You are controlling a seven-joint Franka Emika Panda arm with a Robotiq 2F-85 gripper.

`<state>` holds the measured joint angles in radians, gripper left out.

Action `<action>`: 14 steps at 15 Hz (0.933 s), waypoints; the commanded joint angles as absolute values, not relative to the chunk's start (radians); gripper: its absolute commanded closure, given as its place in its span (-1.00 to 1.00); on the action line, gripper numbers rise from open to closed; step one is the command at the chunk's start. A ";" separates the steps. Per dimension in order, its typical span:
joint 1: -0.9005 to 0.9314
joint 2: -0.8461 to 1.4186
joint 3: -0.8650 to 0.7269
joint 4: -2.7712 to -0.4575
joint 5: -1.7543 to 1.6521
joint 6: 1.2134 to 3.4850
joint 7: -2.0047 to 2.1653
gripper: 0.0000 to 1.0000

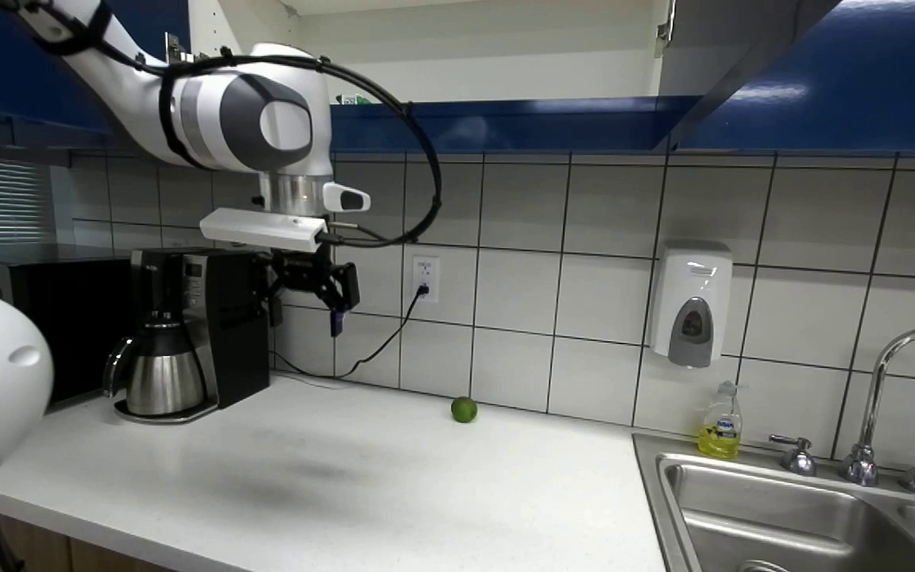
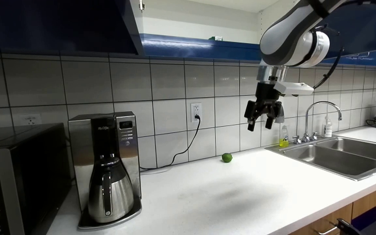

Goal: Put the green packet in the top cabinet

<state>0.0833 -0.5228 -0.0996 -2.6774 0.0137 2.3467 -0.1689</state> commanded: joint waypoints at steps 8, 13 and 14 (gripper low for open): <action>0.080 -0.395 -0.074 -2.743 0.021 2.355 -0.231 -1.00; 0.080 -0.395 -0.074 -2.743 0.021 2.355 -0.233 -1.00; 0.080 -0.395 -0.074 -2.743 0.021 2.355 -0.234 -1.00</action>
